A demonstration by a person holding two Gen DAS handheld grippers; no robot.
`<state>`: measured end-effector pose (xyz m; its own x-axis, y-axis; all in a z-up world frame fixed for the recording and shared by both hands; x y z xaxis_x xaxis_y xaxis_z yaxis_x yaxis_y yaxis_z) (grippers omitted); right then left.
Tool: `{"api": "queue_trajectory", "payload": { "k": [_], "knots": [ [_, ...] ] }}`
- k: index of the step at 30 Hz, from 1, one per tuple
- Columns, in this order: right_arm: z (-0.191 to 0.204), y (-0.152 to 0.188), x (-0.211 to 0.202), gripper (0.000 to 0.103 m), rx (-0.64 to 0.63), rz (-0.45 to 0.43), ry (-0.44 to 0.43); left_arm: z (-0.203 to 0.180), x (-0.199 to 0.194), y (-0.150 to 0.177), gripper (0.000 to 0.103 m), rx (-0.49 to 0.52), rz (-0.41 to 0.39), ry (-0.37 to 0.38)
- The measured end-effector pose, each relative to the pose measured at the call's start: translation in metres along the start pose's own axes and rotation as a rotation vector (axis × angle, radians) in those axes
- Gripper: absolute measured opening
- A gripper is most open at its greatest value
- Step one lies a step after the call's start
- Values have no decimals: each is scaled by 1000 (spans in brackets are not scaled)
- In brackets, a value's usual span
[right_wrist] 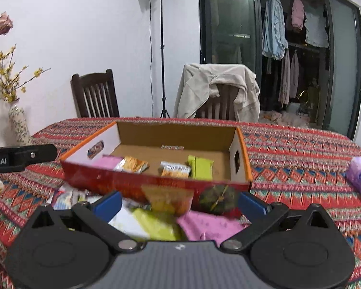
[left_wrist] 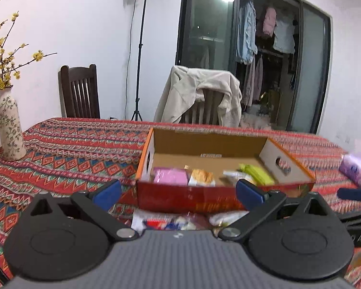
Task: Organize snacks
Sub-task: 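Withdraw both tools from the box toward the remaining snacks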
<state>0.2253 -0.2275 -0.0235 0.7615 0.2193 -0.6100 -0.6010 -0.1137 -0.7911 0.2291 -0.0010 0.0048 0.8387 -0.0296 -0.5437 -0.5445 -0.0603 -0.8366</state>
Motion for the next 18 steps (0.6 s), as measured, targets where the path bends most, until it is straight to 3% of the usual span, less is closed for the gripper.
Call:
{"api": "queue_trajectory", "payload": {
  "k": [9, 18],
  "knots": [
    [1, 38, 0, 103, -18, 48, 25, 13, 7, 38, 103, -7, 15, -33],
    [-7, 52, 12, 103, 3, 87, 22, 19, 16, 44, 103, -12, -12, -68]
  ]
}}
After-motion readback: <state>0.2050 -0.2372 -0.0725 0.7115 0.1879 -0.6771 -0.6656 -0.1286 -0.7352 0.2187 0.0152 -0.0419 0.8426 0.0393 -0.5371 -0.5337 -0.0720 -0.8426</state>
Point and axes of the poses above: each gripper's, at about its wrist camera, not at the fingertips, and x roughly the way its jaws point, z to its left, y to its underside, the point moved 10 cm from there along x, roughly the way its jaws point, and after that the axes turned 9 degrees about z, right-handed, at the moved point
